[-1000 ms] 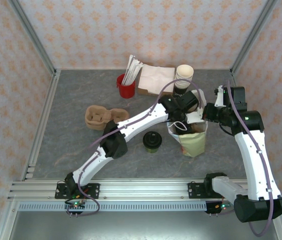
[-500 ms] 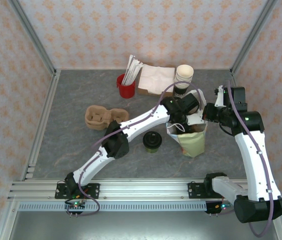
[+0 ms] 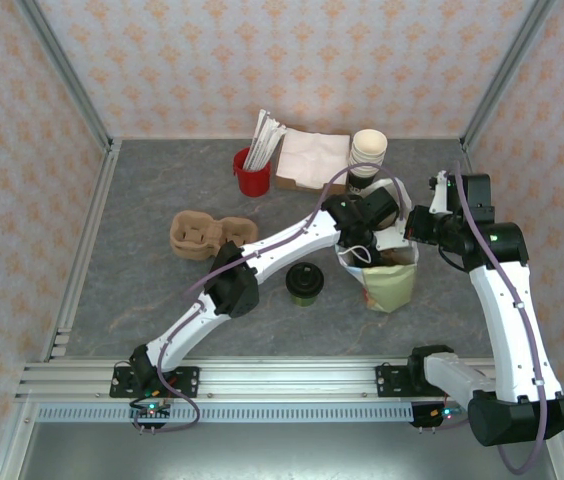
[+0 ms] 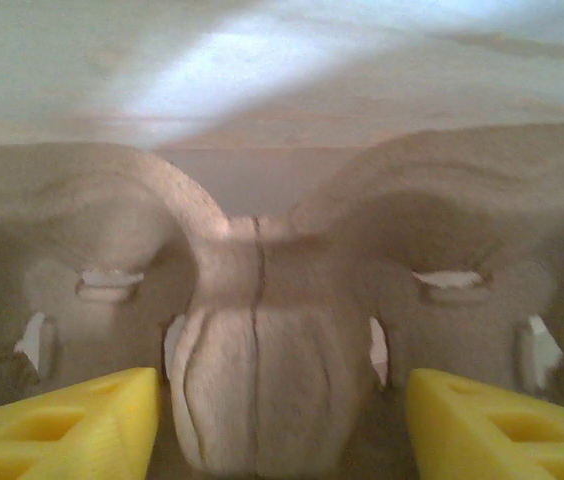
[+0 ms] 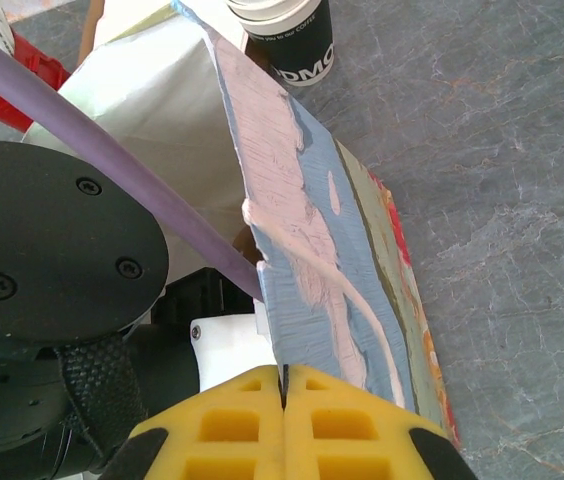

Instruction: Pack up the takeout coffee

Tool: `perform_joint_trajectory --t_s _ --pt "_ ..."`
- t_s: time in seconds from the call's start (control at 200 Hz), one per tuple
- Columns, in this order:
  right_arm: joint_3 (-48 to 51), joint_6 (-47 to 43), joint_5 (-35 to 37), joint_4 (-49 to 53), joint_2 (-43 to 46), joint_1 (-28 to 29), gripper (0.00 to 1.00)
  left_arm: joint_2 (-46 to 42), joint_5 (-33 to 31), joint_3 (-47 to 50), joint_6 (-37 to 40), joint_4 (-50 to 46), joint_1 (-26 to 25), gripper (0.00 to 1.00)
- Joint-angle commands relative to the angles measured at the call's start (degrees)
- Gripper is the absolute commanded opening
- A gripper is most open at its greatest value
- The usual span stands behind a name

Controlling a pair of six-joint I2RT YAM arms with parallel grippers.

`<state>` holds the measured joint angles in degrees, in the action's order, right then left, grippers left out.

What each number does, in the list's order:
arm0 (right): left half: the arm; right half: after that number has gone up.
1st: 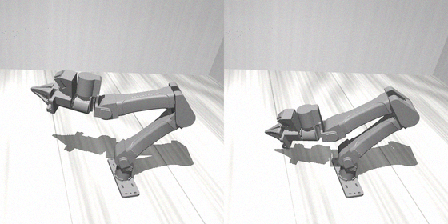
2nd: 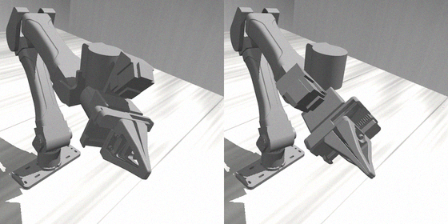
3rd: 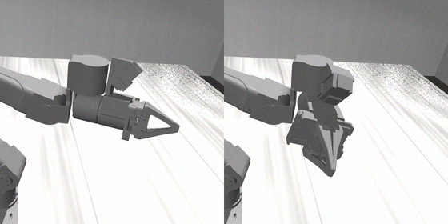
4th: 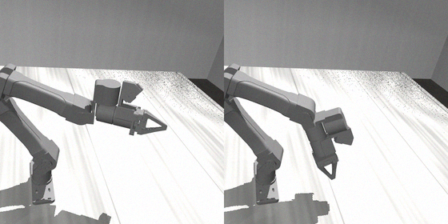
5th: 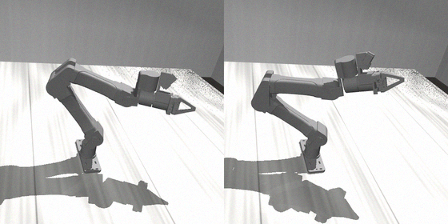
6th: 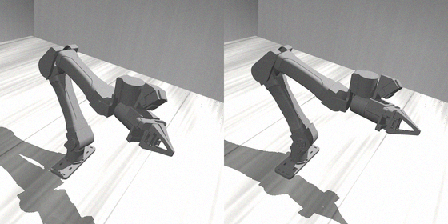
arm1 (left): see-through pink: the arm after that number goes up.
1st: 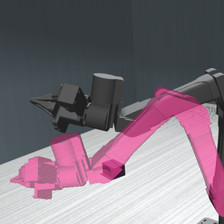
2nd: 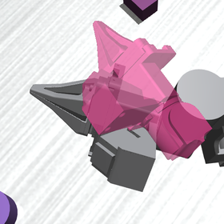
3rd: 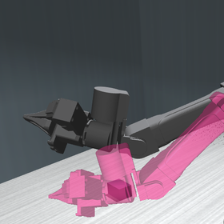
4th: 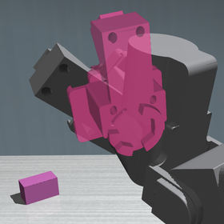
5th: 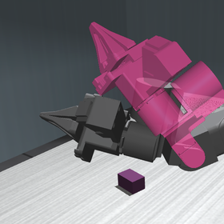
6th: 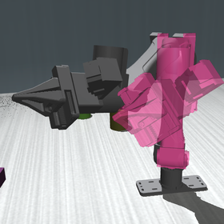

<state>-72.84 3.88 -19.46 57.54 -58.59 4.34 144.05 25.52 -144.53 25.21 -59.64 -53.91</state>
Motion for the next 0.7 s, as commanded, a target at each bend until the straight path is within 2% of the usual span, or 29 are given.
perform_joint_trajectory --t_s 0.0,0.155,0.315,0.696 --pt "0.55 0.76 0.69 -1.29 0.93 -0.03 0.00 -3.68 0.31 -2.00 -1.64 -0.23 -0.41 0.71" --pt "0.46 0.95 2.17 -1.02 1.62 -0.03 0.00 -8.39 0.23 -1.99 -3.42 -1.00 -0.10 0.80" --pt "0.32 1.39 3.63 -0.85 1.99 -0.03 0.00 -12.58 1.64 -1.98 -6.08 -1.20 0.04 0.86" --pt "0.48 4.21 4.27 -1.67 2.68 -0.05 0.00 -20.12 -0.26 -2.06 -11.22 -1.59 0.51 0.89"
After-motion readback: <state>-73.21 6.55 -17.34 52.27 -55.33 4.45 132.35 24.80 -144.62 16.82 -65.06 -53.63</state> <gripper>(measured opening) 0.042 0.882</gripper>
